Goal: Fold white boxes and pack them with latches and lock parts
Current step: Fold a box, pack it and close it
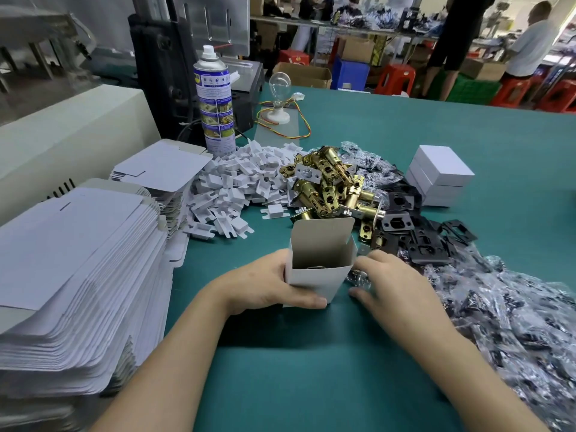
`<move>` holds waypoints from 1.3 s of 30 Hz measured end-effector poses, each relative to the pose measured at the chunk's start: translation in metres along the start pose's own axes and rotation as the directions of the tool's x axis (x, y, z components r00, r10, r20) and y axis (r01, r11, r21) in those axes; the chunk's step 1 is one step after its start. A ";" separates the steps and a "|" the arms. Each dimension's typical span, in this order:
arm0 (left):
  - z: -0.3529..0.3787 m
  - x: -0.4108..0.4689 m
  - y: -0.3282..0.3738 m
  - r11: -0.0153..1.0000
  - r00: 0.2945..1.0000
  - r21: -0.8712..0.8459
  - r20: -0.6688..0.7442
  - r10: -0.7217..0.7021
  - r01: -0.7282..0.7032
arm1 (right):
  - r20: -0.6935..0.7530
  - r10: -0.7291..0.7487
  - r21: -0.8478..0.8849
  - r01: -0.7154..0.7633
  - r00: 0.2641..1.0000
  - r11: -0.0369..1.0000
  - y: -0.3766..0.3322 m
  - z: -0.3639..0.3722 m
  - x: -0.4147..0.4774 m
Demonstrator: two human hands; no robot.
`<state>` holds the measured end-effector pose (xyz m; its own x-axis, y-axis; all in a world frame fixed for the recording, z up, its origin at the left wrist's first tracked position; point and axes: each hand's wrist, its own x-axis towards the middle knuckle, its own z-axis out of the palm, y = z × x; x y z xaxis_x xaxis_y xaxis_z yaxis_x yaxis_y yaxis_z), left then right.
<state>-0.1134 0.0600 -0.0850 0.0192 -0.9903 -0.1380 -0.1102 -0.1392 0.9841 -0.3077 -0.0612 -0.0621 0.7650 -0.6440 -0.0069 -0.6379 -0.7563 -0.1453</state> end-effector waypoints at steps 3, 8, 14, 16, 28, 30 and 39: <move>0.001 0.000 -0.001 1.000 1.000 -0.003 -0.006 -0.013 0.013 | -0.051 0.033 0.011 -0.032 0.998 0.999 -0.002 0.000 -0.001; 0.000 0.000 -0.001 1.000 1.000 -0.010 -0.002 -0.015 0.014 | -0.136 0.067 0.225 -0.035 0.988 0.974 0.004 -0.008 0.000; -0.001 0.003 -0.002 1.000 1.000 -0.014 -0.008 -0.004 0.004 | -0.556 0.187 0.613 0.248 0.810 0.750 0.000 -0.052 -0.018; -0.002 0.004 -0.003 1.000 1.000 -0.021 -0.011 -0.006 0.005 | -0.610 0.105 0.603 0.373 0.786 0.705 -0.011 -0.066 -0.024; -0.001 0.005 -0.002 0.997 0.999 -0.057 -0.020 0.050 -0.051 | -0.371 -0.362 -0.178 0.318 0.855 0.931 -0.048 -0.067 -0.004; -0.001 0.005 -0.002 0.996 0.997 -0.063 -0.040 0.059 -0.062 | -0.281 -0.334 -0.200 0.285 0.900 0.937 -0.050 -0.067 -0.001; -0.003 0.008 0.003 0.958 0.955 -0.174 -0.234 0.184 -0.228 | -0.518 0.036 0.549 0.301 0.855 0.780 -0.024 -0.044 0.004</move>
<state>-0.1103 0.0520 -0.0829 0.2306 -0.9701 0.0759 0.0629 0.0927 0.9937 -0.2933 -0.0500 -0.0149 0.5853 -0.6371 0.5016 -0.2187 -0.7197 -0.6589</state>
